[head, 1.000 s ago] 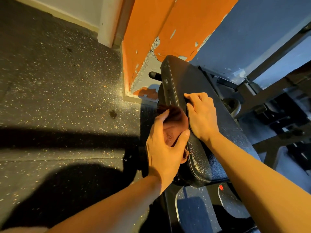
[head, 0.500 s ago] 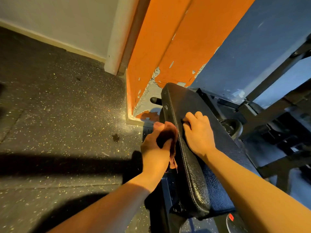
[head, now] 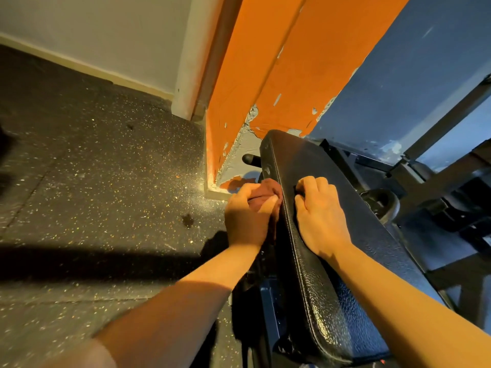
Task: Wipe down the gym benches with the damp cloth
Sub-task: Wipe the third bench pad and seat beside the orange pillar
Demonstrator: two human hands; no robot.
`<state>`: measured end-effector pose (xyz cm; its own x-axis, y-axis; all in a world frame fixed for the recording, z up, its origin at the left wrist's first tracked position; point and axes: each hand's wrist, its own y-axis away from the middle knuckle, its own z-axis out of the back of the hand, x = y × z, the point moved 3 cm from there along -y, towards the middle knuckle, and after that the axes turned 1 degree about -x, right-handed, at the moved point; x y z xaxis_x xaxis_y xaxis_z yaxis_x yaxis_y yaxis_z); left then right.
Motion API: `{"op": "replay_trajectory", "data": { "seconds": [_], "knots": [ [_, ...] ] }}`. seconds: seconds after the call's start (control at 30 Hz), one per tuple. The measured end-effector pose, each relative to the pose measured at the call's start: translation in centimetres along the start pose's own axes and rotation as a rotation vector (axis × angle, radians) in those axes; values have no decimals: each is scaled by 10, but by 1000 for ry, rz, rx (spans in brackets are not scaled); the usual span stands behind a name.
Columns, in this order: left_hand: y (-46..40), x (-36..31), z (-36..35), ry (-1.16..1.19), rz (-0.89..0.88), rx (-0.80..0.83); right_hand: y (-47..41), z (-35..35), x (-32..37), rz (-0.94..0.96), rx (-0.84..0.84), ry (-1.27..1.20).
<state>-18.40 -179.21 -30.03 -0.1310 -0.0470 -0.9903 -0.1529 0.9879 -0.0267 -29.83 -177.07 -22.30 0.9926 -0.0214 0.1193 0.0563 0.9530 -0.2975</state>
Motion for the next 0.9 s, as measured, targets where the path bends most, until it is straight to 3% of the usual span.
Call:
{"op": "replay_trajectory", "data": {
  "seconds": [0.3,0.53,0.77,0.9],
  "knots": [
    [43,17,11,-37,-12,-9,-1,-1,-2,25,-15,-25],
    [-7,5,-6,107,83,-71,-1,-2,-2,18,-20,-34],
    [14,11,-1,27,35,-53,-1,-4,-2,15,-11,-26],
    [-25,16,-16,94,148,-75,-2,-5,-3,12,-5,-33]
  ]
}}
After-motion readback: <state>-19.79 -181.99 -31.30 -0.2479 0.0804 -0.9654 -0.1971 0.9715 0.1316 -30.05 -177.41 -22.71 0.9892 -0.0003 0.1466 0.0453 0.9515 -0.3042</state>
